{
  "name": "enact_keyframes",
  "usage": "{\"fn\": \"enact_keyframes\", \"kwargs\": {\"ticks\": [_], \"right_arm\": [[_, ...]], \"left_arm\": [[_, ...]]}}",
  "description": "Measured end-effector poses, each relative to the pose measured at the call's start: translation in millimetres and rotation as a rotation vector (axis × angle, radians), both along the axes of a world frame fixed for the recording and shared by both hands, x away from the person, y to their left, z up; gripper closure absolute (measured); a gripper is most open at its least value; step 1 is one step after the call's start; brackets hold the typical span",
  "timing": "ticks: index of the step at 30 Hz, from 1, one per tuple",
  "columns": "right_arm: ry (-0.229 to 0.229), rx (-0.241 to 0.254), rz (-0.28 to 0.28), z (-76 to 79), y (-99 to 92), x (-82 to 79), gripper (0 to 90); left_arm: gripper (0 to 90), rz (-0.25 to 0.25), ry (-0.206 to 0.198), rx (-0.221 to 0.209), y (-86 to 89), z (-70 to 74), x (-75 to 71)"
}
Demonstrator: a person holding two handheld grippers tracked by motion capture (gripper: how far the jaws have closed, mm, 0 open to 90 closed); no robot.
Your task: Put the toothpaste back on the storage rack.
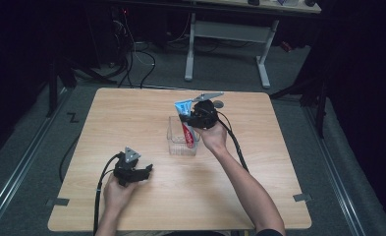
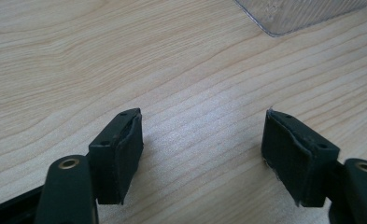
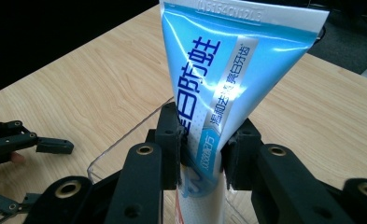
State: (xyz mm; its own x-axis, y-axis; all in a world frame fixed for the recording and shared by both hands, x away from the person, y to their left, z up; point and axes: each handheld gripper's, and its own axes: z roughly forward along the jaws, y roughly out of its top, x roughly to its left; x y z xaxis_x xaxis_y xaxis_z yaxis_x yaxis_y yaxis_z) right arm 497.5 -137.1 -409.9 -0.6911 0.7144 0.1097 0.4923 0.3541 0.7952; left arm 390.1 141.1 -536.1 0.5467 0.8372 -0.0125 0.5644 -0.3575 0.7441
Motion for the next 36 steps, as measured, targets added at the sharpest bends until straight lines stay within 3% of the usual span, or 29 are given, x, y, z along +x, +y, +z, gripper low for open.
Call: {"fn": "enact_keyframes", "kwargs": {"ticks": [12, 36], "right_arm": [[0.020, 0.017, -0.013, -6.9, -7.0, -1.2, 70.4], [-0.002, 0.010, -0.024, -6.1, -20.6, -8.0, 68.3]], "left_arm": [[29.9, 0.001, 0.000, -0.001, -0.1, -0.1, 0.0], [29.9, 0.001, 0.000, -0.002, -0.1, 0.0, 0.0]]}}
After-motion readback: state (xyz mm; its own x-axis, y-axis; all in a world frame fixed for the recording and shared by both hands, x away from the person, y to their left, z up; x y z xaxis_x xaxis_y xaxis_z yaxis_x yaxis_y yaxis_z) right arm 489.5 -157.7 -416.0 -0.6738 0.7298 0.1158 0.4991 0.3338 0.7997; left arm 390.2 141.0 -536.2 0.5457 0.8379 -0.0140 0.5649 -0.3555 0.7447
